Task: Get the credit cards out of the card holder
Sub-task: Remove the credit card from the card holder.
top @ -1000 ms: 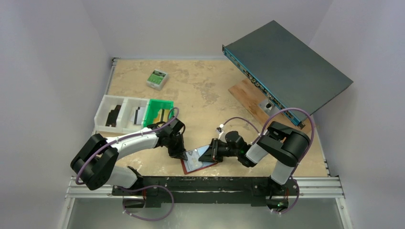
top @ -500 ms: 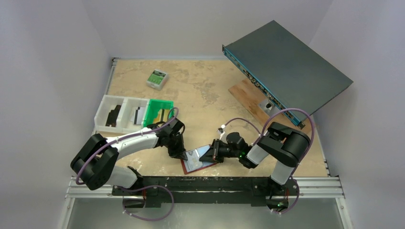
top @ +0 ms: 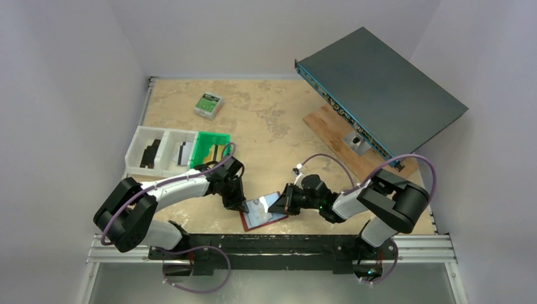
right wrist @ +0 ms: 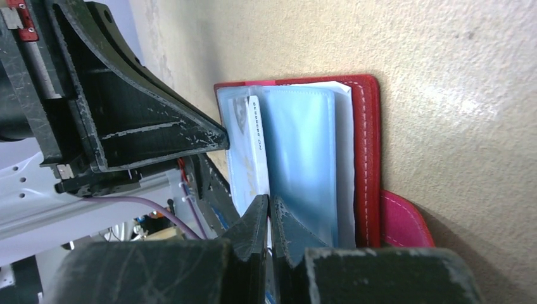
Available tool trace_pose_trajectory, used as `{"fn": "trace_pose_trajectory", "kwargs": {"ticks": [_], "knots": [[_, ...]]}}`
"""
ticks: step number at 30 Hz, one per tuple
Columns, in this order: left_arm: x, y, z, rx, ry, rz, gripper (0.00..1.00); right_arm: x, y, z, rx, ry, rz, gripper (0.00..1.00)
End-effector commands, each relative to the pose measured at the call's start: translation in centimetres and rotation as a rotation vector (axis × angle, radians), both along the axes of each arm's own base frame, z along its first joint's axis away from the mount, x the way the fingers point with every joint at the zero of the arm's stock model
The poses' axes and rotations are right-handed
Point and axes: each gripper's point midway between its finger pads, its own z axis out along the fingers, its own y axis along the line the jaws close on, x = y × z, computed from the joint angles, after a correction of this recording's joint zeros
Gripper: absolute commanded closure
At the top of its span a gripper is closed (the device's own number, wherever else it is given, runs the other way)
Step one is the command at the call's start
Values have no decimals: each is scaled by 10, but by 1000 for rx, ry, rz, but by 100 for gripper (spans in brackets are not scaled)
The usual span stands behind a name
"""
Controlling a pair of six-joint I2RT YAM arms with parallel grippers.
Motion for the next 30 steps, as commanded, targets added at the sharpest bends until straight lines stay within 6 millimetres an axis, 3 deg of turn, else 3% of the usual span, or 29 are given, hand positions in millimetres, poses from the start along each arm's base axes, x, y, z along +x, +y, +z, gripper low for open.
{"fn": "trace_pose_trajectory", "kwargs": {"ticks": [1,5,11,22,30], "knots": [[-14,48,-41,234,16,-6,100,7,-2,-4,-33,-38,-14,96],[-13,47,-41,232,15,-10,100,7,7,2,8,-45,18,75],[-12,46,-39,227,13,-14,100,3,14,-1,45,-18,49,73],[-11,47,-39,237,10,-22,100,3,4,-6,-6,-22,23,100],[-11,52,-37,256,4,-25,100,14,-20,-9,-131,-84,-63,100]]}}
